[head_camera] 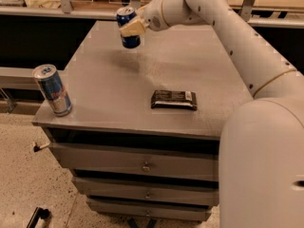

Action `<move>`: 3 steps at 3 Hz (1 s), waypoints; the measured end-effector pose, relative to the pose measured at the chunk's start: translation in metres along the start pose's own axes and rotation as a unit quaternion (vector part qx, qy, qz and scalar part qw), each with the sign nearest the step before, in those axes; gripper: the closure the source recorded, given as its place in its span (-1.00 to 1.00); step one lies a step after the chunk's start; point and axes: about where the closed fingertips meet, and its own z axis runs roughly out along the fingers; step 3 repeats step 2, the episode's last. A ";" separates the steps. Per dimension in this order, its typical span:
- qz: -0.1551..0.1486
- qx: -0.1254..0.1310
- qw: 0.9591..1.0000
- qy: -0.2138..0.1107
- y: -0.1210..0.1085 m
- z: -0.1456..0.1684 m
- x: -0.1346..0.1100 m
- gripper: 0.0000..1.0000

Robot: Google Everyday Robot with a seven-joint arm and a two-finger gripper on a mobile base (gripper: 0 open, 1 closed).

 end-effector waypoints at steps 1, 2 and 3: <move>-0.013 -0.007 0.999 -0.033 0.004 -0.012 -0.042 1.00; -0.013 -0.007 0.999 -0.033 0.004 -0.012 -0.042 1.00; -0.013 -0.007 0.999 -0.033 0.004 -0.012 -0.042 1.00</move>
Offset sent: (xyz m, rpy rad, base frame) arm -0.0084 0.0079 0.0374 0.0414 -0.0376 0.0325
